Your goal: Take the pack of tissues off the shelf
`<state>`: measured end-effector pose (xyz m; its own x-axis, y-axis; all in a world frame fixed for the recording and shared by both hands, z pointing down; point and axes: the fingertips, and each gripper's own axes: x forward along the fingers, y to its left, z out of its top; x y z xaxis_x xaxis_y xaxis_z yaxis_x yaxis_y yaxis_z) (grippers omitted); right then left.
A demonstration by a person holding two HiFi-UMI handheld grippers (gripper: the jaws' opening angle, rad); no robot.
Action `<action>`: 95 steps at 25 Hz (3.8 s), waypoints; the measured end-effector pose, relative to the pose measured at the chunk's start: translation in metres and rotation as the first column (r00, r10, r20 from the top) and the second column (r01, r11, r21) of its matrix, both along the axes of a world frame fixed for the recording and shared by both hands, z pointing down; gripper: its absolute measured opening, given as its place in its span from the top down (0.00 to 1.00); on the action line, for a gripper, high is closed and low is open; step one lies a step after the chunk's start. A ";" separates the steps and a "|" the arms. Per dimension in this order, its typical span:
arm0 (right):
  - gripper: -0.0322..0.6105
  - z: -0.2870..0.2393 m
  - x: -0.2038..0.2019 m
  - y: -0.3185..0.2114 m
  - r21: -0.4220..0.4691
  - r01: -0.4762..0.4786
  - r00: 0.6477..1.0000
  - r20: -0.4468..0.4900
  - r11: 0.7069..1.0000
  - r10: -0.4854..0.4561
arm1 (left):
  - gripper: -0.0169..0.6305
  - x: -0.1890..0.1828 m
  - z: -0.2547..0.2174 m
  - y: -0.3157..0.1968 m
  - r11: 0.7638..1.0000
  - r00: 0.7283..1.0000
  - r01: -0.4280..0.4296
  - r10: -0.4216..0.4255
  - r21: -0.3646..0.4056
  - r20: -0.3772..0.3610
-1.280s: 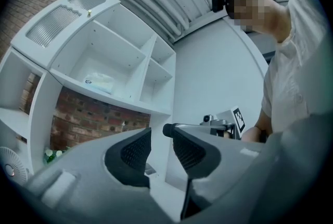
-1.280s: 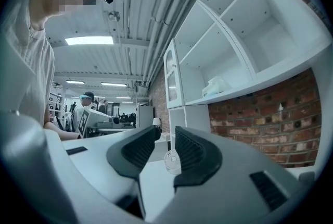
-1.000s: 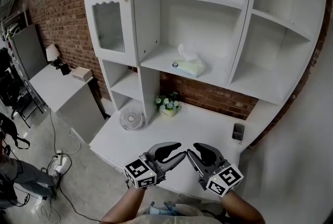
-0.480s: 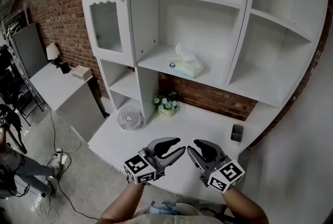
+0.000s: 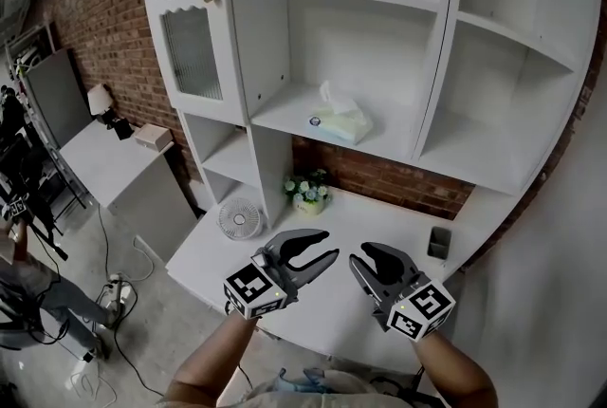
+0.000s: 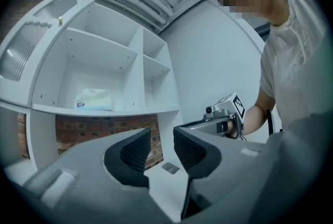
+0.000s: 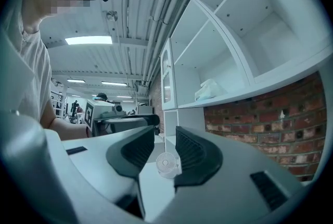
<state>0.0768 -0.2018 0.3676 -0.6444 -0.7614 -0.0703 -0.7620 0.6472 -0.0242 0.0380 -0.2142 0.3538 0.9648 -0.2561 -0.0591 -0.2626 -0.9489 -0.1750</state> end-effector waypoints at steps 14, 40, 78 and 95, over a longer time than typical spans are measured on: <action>0.75 -0.013 0.012 -0.023 0.030 -0.046 0.999 -0.002 0.999 0.046 | 0.77 0.011 -0.023 -0.035 0.987 0.991 0.024 -0.045 0.159 0.125; 0.74 -0.007 0.024 -0.025 0.006 -0.063 0.998 -0.026 0.998 0.063 | 0.73 0.044 -0.065 -0.098 0.916 0.938 0.090 -0.210 0.391 0.275; 0.74 0.001 0.045 -0.035 -0.014 -0.065 0.998 -0.015 0.998 0.065 | 0.64 0.080 -0.086 -0.182 0.796 0.839 0.277 -0.474 0.538 0.268; 0.74 0.008 0.049 -0.040 -0.035 -0.068 0.998 -0.014 0.997 0.068 | 0.67 0.098 -0.080 -0.203 0.808 0.794 0.266 -0.493 0.526 0.355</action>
<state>0.1262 -0.2422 0.3754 -0.5916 -0.8055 -0.0347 -0.8047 0.5926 -0.0362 0.1358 -0.4176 0.2734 0.7305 -0.6633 0.1624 -0.3656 -0.5808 -0.7273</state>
